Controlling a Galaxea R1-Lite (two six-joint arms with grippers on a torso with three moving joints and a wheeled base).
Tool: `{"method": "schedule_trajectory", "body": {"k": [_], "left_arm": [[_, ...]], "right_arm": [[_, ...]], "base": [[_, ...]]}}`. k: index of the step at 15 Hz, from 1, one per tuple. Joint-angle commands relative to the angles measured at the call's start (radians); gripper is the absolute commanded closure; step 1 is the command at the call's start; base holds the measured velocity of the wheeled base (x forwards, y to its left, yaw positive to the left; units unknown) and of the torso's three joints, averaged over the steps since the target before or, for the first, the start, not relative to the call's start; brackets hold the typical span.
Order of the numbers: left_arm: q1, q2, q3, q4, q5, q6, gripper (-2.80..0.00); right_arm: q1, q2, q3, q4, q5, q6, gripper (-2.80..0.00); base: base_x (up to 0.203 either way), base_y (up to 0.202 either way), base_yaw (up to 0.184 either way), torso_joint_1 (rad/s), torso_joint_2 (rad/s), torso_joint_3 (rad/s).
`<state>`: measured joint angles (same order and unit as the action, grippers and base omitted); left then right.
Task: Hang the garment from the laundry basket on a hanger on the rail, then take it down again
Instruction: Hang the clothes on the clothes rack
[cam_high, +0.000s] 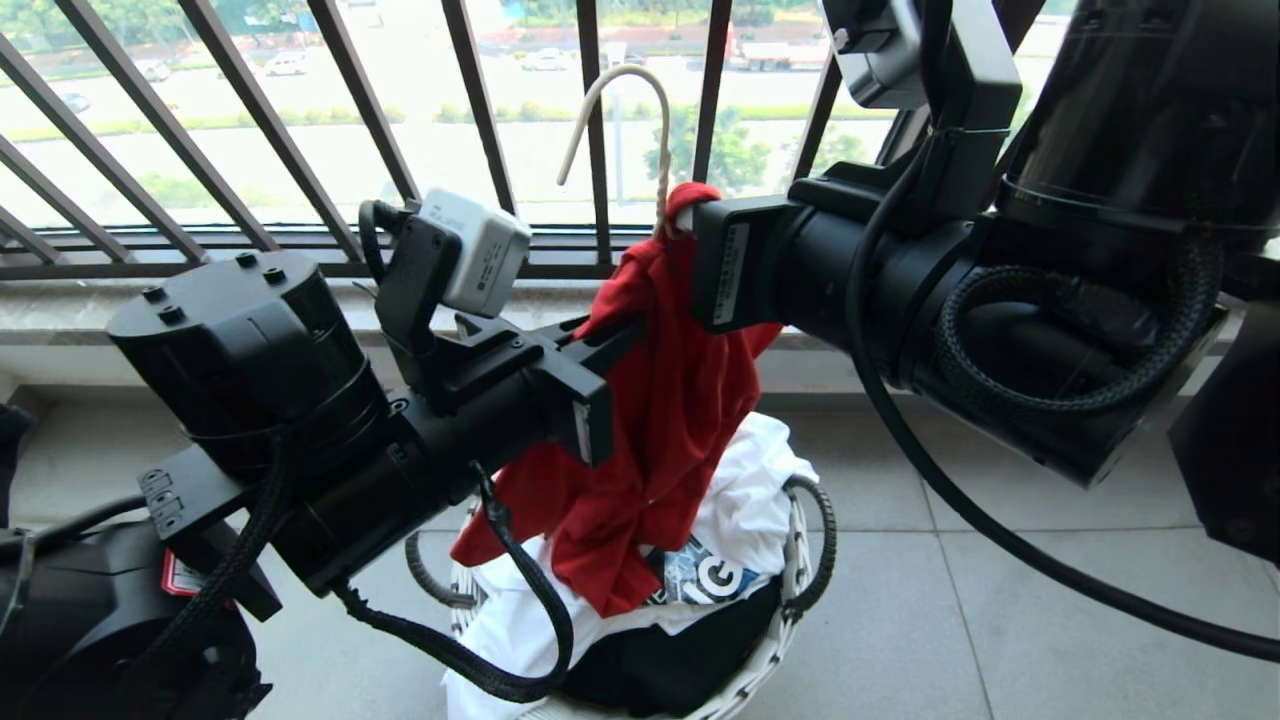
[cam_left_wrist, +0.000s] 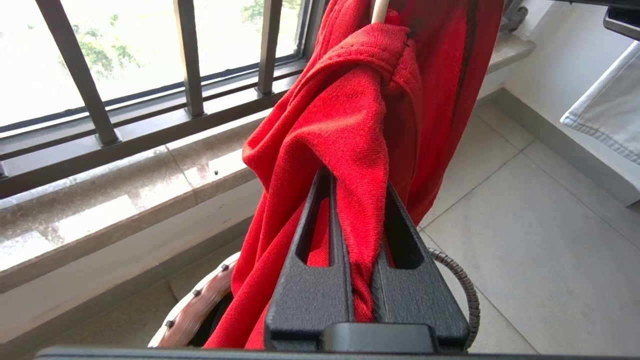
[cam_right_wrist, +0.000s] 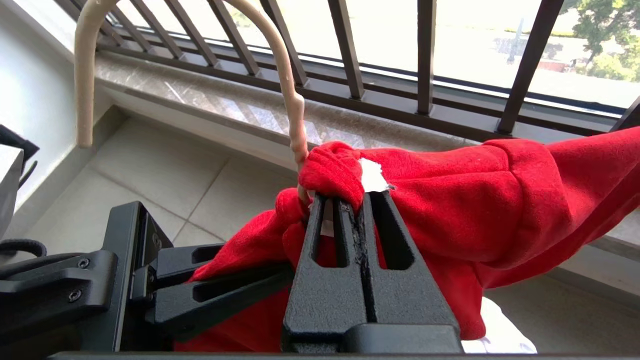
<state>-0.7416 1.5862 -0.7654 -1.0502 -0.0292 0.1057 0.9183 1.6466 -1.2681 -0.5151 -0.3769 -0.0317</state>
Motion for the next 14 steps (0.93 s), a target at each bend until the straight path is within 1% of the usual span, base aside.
{"method": "schedule_trajectory", "body": {"k": [1,4,5,12,13,14], "left_arm": [[0.002,-0.002,-0.008,-0.015,0.012,0.000,0.00],[0.002,-0.002,-0.009,-0.048,0.019,0.000,0.00],[0.002,0.000,-0.011,-0.048,0.029,0.002,0.00],[0.001,0.005,-0.012,-0.062,0.029,0.002,0.00],[0.001,0.005,-0.012,-0.067,0.029,0.002,0.00],[0.001,0.003,-0.012,-0.069,0.029,0.002,0.00]], "right_arm": [[0.001,-0.002,0.001,-0.003,-0.002,-0.001,0.00],[0.002,0.001,0.009,-0.003,-0.002,-0.004,0.00],[0.008,0.002,0.012,-0.003,-0.002,-0.015,0.00],[0.049,0.002,0.049,-0.006,-0.002,-0.037,0.00],[0.051,0.002,0.053,-0.008,-0.002,-0.037,-2.80],[0.051,0.002,0.053,-0.008,-0.001,-0.038,-2.80]], "base": [[0.000,0.000,0.000,0.000,0.00,0.000],[0.000,0.000,0.000,0.000,0.00,0.000],[0.000,0.000,0.000,0.000,0.00,0.000],[0.000,0.000,0.000,0.000,0.00,0.000],[0.000,0.000,0.000,0.000,0.00,0.000],[0.000,0.000,0.000,0.000,0.00,0.000]]}}
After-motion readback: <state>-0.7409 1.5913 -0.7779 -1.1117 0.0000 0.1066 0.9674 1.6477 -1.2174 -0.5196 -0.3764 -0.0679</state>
